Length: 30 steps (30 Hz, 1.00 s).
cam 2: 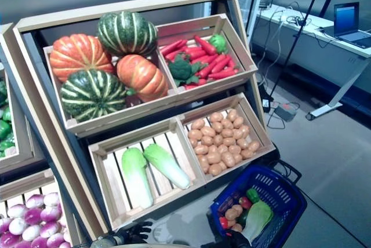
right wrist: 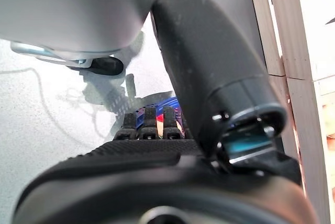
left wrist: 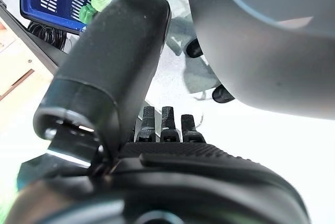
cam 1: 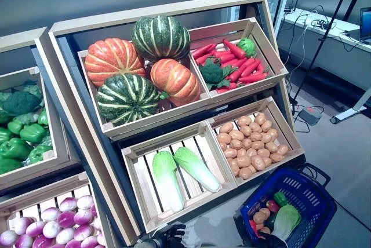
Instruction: Put vegetables into the basket
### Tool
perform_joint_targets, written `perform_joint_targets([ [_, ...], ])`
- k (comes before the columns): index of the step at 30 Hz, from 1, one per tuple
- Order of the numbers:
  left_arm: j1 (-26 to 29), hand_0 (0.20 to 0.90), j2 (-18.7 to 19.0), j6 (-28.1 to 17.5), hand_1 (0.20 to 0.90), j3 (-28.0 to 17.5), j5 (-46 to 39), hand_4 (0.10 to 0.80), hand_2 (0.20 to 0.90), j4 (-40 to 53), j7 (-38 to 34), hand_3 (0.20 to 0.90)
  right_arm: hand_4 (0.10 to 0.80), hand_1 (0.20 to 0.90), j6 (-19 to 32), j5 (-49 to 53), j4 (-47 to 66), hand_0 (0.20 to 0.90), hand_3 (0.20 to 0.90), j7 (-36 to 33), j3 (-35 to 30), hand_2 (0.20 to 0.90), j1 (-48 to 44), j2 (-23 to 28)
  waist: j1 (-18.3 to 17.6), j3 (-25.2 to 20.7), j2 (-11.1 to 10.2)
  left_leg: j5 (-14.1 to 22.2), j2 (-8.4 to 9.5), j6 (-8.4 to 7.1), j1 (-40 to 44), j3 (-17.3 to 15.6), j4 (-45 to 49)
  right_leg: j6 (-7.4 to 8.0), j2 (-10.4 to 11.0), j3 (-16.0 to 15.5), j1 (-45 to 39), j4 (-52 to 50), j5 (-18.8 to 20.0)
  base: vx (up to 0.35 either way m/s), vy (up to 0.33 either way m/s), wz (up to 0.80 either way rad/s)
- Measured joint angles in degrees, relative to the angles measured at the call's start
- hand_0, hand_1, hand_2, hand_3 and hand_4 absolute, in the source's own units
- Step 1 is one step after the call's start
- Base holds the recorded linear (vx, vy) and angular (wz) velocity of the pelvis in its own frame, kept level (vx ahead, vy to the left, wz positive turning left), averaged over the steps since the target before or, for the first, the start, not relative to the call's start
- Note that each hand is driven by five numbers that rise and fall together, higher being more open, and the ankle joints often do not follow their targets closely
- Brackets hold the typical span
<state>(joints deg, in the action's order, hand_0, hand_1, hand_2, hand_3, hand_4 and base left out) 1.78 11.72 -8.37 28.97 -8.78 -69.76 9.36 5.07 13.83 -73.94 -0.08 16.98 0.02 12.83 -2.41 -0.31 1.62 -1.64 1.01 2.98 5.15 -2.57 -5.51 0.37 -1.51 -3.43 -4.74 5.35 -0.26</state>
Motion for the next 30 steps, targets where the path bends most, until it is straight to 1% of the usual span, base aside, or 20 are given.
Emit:
perform_joint_targets([
  [8,0.01,0.900,0.00,-0.02,0.900,0.02,-0.07,0.800,0.900,0.04,0.06,0.900,0.800,0.900,-0.02,-0.04,0.00,0.900,0.900,0.02,0.12,0.900,-0.08,-0.01,0.01,0.00,0.01,0.00,0.01,0.00,0.02,0.03,0.00,0.00,0.01,-0.01,-0.03,0.01,0.00,0.000,0.000,0.00],
  [17,0.13,0.900,0.00,-0.02,0.900,0.01,-0.06,0.800,0.900,0.04,2.00,0.900,0.800,0.900,-0.04,-0.10,0.00,0.900,0.900,0.02,0.11,0.900,-0.08,-0.02,0.00,0.01,0.10,0.00,0.01,0.00,0.17,0.12,0.00,-0.02,0.01,-0.08,-0.30,0.01,-0.02,0.000,0.000,0.00],
  [30,0.14,0.900,0.00,-0.02,0.900,0.01,-0.56,0.800,0.900,0.03,2.17,0.900,0.800,0.900,-0.04,-0.18,-0.01,0.900,0.900,0.02,0.11,0.900,-0.09,0.01,0.00,0.06,0.23,0.01,0.00,-0.01,0.36,0.16,-0.01,-0.04,0.01,-0.12,-0.62,0.01,-0.04,0.000,0.000,0.00],
])
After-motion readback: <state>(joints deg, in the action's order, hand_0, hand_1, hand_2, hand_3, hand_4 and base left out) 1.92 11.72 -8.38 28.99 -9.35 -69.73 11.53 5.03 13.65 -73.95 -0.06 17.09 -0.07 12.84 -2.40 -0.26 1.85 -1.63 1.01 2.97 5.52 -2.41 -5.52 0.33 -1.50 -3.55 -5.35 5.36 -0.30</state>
